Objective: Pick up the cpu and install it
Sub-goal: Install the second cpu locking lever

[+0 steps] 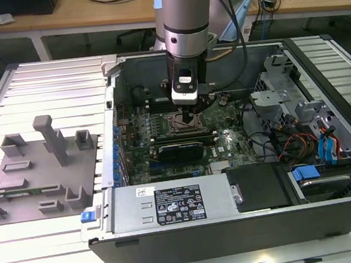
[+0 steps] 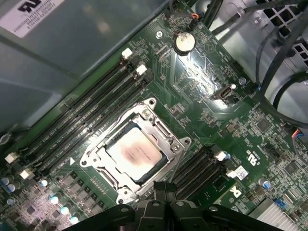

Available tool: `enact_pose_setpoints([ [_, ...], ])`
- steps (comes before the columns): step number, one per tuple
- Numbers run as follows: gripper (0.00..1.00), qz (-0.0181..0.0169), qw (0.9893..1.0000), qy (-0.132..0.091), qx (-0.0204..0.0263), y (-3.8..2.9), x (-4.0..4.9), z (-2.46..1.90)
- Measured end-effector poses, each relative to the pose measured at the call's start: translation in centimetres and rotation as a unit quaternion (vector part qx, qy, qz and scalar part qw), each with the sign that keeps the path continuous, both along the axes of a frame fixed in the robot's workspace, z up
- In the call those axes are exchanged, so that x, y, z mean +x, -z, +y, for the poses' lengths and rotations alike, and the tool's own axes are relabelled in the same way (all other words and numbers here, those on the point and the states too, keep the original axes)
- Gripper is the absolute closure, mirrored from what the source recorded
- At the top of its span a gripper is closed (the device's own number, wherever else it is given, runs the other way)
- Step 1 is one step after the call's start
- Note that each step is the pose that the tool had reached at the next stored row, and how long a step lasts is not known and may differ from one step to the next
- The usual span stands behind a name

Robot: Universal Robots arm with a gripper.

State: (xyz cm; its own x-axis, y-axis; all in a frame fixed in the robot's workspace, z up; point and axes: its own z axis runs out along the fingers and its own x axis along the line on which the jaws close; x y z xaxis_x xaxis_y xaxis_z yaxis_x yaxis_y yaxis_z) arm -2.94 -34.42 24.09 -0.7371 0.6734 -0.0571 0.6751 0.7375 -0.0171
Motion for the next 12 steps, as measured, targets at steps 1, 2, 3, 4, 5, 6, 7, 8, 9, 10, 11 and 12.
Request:
enact_pose_setpoints([
  [1,0.89,0.0,1.0,0.0,0.0,0.0,0.0,-0.25],
  [2,0.89,0.0,1.0,0.0,0.0,0.0,0.0,-0.42],
  [3,0.89,0.0,1.0,0.0,0.0,0.0,0.0,-0.56],
  [4,0.89,0.0,1.0,0.0,0.0,0.0,0.01,-0.73],
  [5,0.89,0.0,1.0,0.0,0.0001,0.0,0.0,-0.83],
  [6,0.89,0.0,1.0,-0.003,0.0001,0.0,-0.01,-0.92],
  [7,0.89,0.0,0.9998,-0.018,0.0,0.01,-0.02,-0.93],
  [8,0.89,0.0,0.9995,-0.032,0.0,0.01,-0.05,-0.93],
  [9,0.89,0.0,0.9992,-0.041,-0.0002,0.01,-0.09,-0.93],
  [10,0.89,0.0,0.9988,-0.048,-0.0003,0.01,-0.13,-0.93],
  [11,0.89,0.0,0.9985,-0.054,-0.0005,0.01,-0.15,-0.93],
  [12,0.89,0.0,0.9978,-0.066,-0.0009,0.01,-0.16,-0.93],
])
